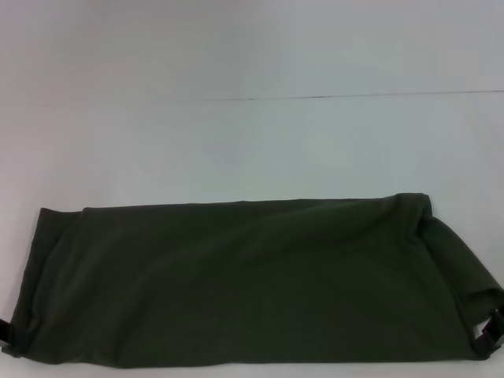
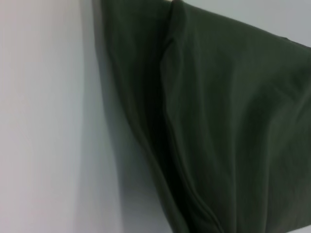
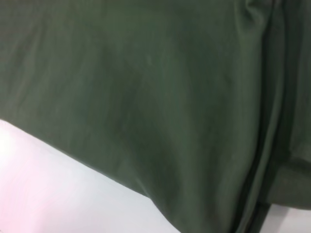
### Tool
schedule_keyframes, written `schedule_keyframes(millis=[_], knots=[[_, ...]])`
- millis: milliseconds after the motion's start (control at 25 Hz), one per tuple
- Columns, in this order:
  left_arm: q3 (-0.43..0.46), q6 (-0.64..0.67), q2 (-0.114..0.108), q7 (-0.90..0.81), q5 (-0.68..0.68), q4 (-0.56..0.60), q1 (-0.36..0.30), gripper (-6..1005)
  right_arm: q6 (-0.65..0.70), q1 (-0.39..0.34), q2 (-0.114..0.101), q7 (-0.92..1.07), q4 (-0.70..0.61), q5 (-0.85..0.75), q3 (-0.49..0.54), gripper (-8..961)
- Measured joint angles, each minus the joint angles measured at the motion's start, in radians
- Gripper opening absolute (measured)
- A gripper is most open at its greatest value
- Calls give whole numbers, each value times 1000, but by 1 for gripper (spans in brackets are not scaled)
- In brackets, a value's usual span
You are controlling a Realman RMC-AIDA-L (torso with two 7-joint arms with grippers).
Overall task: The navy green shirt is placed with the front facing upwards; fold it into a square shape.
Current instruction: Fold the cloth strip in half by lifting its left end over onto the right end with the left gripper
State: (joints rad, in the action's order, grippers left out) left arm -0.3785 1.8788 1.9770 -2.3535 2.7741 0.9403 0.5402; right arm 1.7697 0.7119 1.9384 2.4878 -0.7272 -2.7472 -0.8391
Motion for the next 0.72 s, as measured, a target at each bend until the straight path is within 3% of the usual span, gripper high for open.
schedule_keyframes(millis=[320, 720], knots=[[58, -68, -13, -17, -1, -1, 10, 31, 2, 22, -2, -9, 0, -10, 3, -1], [79, -97, -21, -26, 26, 2, 11, 33, 94, 36, -14, -10, -85, -4, 31, 209]])
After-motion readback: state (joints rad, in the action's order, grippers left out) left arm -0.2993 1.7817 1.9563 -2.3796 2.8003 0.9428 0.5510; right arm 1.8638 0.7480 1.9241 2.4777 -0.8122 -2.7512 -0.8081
